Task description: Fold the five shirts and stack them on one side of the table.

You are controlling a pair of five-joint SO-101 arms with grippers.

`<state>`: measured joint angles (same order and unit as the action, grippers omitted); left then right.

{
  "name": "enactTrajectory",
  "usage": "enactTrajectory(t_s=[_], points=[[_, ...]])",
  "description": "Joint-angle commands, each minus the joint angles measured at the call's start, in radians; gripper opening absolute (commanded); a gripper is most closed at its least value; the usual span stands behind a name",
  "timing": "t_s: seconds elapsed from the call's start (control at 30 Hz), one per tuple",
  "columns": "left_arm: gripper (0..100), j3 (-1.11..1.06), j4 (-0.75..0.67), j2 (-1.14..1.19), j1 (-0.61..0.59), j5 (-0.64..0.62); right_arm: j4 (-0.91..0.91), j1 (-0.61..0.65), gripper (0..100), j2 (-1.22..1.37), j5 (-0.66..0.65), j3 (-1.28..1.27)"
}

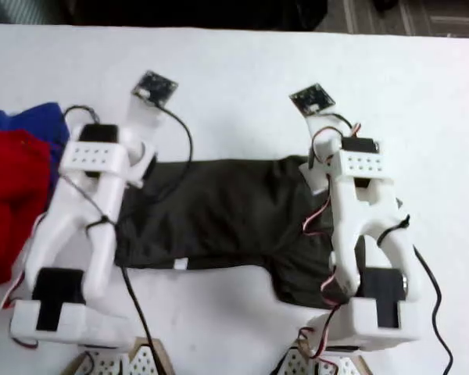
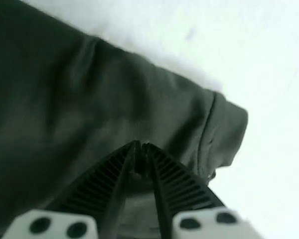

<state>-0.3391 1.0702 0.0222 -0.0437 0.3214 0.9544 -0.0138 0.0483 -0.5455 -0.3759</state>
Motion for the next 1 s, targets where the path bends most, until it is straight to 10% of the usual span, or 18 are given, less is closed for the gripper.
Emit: enactTrajectory(t_s=[0.0, 0.4, 0.97], points=[[2, -0.005, -0.091, 0.111, -0.007, -0.005, -0.094, -0.012, 1.9, 0.068, 0.009, 0.037], [2, 0.173, 0.051, 0.249, -0.147, 0.002, -0.124, -0.124, 1.9, 0.182, 0.009, 0.037], [2, 0.192, 0.296, -0.220, 0.082, 0.002, 0.223, -0.028, 1.9, -0.380, 0.009, 0.035]])
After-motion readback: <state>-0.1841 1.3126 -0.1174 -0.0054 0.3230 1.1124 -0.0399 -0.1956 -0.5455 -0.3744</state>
